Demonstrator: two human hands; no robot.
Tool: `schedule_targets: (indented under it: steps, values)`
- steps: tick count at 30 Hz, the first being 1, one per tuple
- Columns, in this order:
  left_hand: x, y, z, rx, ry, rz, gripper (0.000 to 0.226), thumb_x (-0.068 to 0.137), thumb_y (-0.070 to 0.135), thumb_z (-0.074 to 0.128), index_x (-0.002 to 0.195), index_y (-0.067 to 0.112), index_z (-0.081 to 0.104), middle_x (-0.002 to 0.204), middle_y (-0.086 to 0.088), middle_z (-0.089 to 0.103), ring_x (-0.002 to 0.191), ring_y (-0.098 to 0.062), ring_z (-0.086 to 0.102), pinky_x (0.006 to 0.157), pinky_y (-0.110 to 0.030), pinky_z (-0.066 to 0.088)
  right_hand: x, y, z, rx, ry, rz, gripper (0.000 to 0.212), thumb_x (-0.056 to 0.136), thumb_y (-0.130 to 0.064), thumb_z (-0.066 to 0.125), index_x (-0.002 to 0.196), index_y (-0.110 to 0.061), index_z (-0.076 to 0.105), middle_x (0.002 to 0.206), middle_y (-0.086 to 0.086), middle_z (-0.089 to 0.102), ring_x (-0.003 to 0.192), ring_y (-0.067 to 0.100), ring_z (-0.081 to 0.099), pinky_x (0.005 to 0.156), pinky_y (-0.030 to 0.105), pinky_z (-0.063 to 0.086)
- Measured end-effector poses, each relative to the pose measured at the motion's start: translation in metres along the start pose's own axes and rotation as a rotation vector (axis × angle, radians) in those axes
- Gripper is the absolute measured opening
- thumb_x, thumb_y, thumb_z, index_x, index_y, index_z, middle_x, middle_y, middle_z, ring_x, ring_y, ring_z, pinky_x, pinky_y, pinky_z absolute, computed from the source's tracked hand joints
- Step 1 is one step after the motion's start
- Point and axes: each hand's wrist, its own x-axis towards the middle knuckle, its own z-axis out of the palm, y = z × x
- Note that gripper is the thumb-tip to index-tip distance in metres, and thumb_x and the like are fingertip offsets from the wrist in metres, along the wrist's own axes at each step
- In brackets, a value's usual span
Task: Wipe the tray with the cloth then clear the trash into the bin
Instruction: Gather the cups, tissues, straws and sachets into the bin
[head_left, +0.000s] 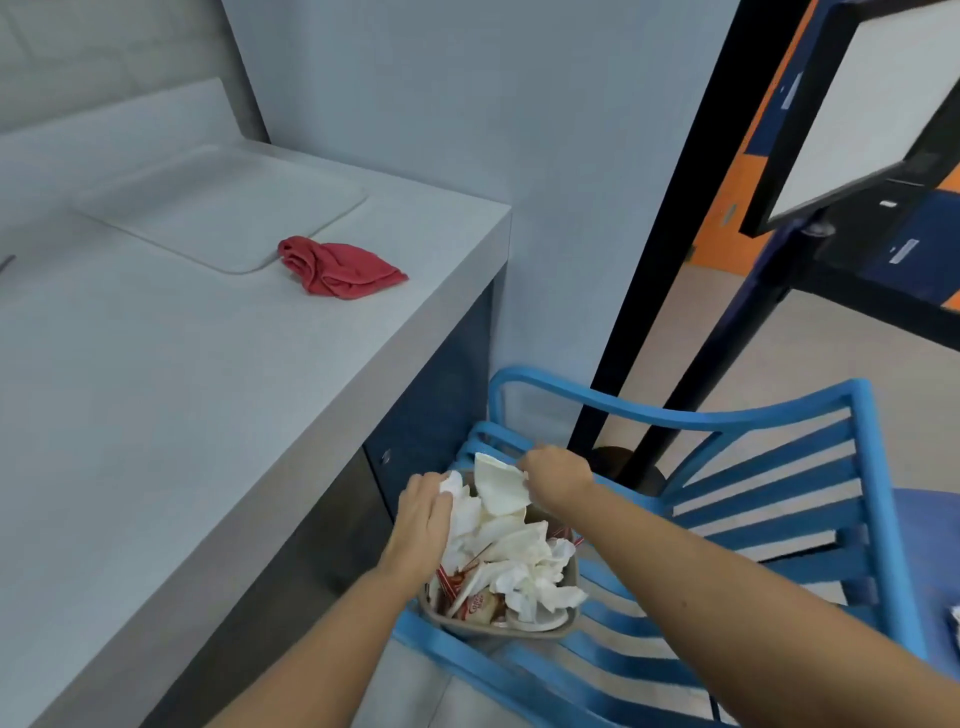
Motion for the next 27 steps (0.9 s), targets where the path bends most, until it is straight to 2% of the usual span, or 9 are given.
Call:
schedule_targets:
  steps: [3, 6, 9, 13, 16, 19, 20, 23, 27]
  values:
    - [-0.005, -0.016, 0.016, 0.093, -0.05, -0.094, 0.028, 0.095, 0.023, 0.027, 0.098, 0.009, 0.051, 0.094, -0.001, 0.038, 0.098, -0.022, 0.043, 0.087, -0.029, 0.036, 0.004, 0.002, 0.017, -0.075, -0.025, -0.041, 0.031, 0.093, 0.0, 0.043, 0.12, -0.007, 0.057, 0.125, 0.012, 0.05, 0.115, 0.032, 0.05, 0.079, 0.038, 0.045]
    - [-0.007, -0.033, 0.033, 0.239, -0.138, -0.13, 0.027, 0.097, 0.01, 0.036, 0.11, 0.0, 0.057, 0.108, -0.006, 0.042, 0.105, -0.022, 0.047, 0.1, -0.032, 0.037, 0.008, -0.004, 0.029, -0.143, -0.024, -0.072, 0.037, 0.093, 0.002, 0.041, 0.124, -0.009, 0.056, 0.126, 0.011, 0.048, 0.117, 0.03, 0.047, 0.08, 0.036, 0.045]
    - [-0.011, -0.039, 0.045, 0.353, -0.225, -0.131, 0.032, 0.097, 0.011, 0.038, 0.123, 0.005, 0.057, 0.126, -0.007, 0.046, 0.113, -0.02, 0.051, 0.098, -0.024, 0.038, 0.012, -0.015, 0.036, -0.179, -0.043, -0.076, 0.037, 0.093, 0.003, 0.042, 0.126, -0.006, 0.055, 0.13, 0.013, 0.047, 0.12, 0.03, 0.047, 0.087, 0.038, 0.047]
    - [-0.009, -0.036, 0.052, 0.567, -0.159, -0.104, 0.035, 0.097, 0.017, 0.039, 0.127, 0.019, 0.056, 0.128, 0.001, 0.051, 0.119, -0.018, 0.045, 0.097, -0.027, 0.034, 0.015, -0.022, 0.043, -0.183, -0.089, -0.03, 0.041, 0.091, 0.005, 0.047, 0.13, -0.004, 0.053, 0.136, 0.013, 0.043, 0.123, 0.032, 0.048, 0.077, 0.039, 0.047]
    - [-0.008, -0.037, 0.058, 0.577, -0.078, -0.106, 0.03, 0.095, 0.014, 0.044, 0.119, 0.019, 0.062, 0.129, 0.0, 0.048, 0.122, -0.019, 0.036, 0.096, -0.026, 0.032, 0.02, -0.015, 0.05, -0.133, -0.125, -0.02, 0.04, 0.091, 0.006, 0.045, 0.13, -0.004, 0.052, 0.135, 0.015, 0.04, 0.12, 0.034, 0.05, 0.09, 0.043, 0.051]
    - [-0.007, -0.039, 0.06, 0.507, -0.122, -0.174, 0.031, 0.092, 0.007, 0.046, 0.121, 0.004, 0.057, 0.133, -0.012, 0.046, 0.107, -0.019, 0.049, 0.073, -0.006, 0.038, 0.021, -0.009, 0.049, -0.02, -0.137, -0.003, 0.038, 0.095, -0.009, 0.048, 0.133, -0.008, 0.045, 0.136, 0.013, 0.037, 0.122, 0.034, 0.047, 0.093, 0.049, 0.049]
    - [-0.008, -0.039, 0.06, 0.512, -0.154, -0.176, 0.032, 0.092, 0.005, 0.045, 0.122, 0.001, 0.056, 0.133, -0.014, 0.047, 0.102, -0.018, 0.053, 0.07, -0.005, 0.039, 0.021, -0.008, 0.046, 0.033, -0.11, -0.005, 0.041, 0.096, -0.017, 0.05, 0.135, -0.01, 0.041, 0.137, 0.013, 0.036, 0.123, 0.034, 0.044, 0.095, 0.048, 0.048]
    - [-0.011, -0.031, 0.053, 0.508, -0.18, -0.163, 0.037, 0.092, 0.002, 0.046, 0.127, 0.007, 0.054, 0.133, -0.009, 0.046, 0.114, -0.024, 0.053, 0.093, -0.025, 0.046, 0.011, -0.009, 0.032, 0.217, 0.015, -0.095, 0.045, 0.093, -0.028, 0.056, 0.131, -0.01, 0.041, 0.134, 0.012, 0.04, 0.122, 0.03, 0.045, 0.098, 0.037, 0.042]
    - [-0.012, -0.018, 0.039, 0.524, -0.038, -0.123, 0.043, 0.089, 0.008, 0.047, 0.131, 0.018, 0.05, 0.13, -0.004, 0.046, 0.117, -0.024, 0.049, 0.099, -0.032, 0.039, -0.01, -0.015, 0.026, 0.282, -0.023, -0.268, 0.053, 0.084, -0.035, 0.067, 0.13, -0.017, 0.045, 0.13, 0.007, 0.042, 0.122, 0.026, 0.043, 0.098, 0.035, 0.038]
